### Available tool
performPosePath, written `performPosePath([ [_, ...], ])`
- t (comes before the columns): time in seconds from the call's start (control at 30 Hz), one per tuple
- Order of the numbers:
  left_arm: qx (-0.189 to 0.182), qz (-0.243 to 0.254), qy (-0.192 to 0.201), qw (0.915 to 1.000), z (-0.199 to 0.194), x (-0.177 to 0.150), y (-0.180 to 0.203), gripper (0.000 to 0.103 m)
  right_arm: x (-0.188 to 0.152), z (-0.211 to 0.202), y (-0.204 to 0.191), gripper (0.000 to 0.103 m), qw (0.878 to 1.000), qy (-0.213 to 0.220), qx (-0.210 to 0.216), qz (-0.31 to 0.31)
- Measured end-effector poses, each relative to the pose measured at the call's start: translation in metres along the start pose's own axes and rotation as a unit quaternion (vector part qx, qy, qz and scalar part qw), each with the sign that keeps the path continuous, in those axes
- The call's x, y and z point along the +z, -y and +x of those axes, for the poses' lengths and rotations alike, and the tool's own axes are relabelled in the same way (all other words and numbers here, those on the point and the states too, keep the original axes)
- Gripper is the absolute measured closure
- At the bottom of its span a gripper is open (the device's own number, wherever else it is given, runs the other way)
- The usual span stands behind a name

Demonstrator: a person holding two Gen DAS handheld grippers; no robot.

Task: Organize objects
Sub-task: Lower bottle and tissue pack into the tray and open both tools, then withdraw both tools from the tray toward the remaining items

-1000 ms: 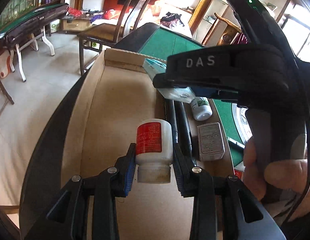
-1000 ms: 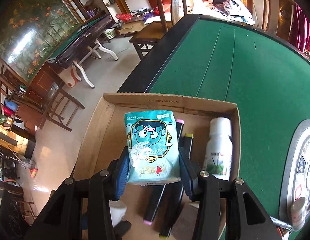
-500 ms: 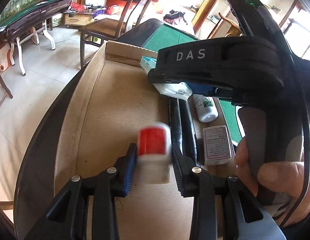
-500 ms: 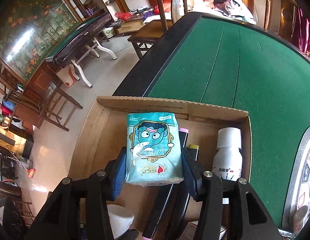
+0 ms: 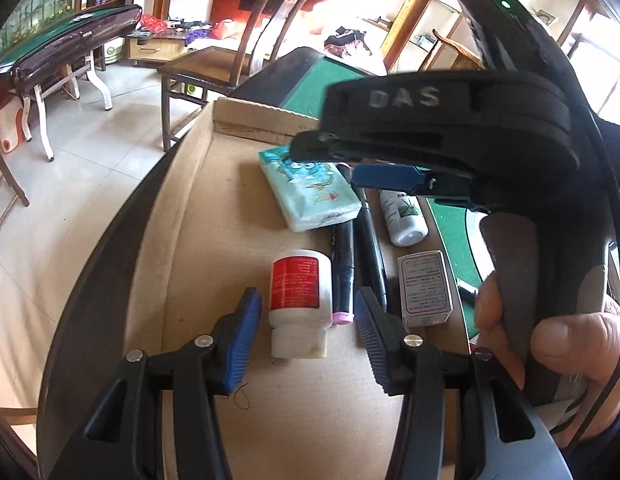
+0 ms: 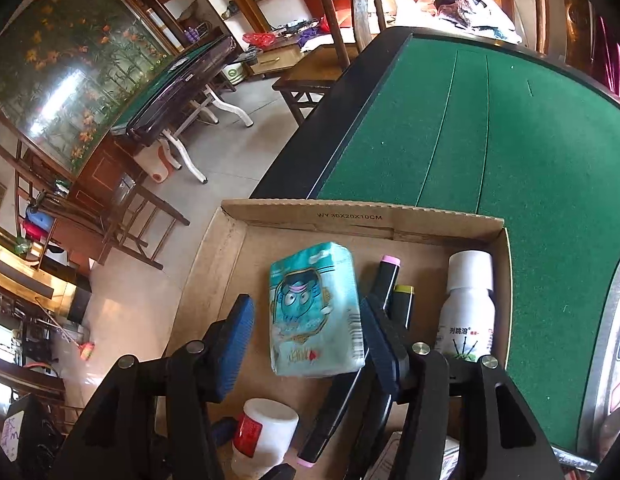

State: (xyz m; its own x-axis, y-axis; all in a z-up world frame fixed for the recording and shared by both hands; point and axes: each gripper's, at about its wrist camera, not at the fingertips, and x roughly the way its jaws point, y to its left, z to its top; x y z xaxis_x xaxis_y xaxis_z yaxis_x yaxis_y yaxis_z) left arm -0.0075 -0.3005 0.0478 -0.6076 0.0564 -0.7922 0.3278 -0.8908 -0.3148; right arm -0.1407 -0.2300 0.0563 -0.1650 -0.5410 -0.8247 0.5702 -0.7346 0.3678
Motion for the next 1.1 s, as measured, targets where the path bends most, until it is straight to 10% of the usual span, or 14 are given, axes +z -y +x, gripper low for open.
performPosePath([
  [0.53,0.008,0.01,0.034,0.9993,-0.029,-0.017,0.014,0.039,-0.046,-0.049,0.015,0.034,0.999,0.028,0.02,-0.002],
  [1.1,-0.065,0.11,0.064,0.9898,-0.055,-0.079,0.1,0.017,-0.149,-0.163,0.099,0.0,0.991,0.117,0.043,0.039],
])
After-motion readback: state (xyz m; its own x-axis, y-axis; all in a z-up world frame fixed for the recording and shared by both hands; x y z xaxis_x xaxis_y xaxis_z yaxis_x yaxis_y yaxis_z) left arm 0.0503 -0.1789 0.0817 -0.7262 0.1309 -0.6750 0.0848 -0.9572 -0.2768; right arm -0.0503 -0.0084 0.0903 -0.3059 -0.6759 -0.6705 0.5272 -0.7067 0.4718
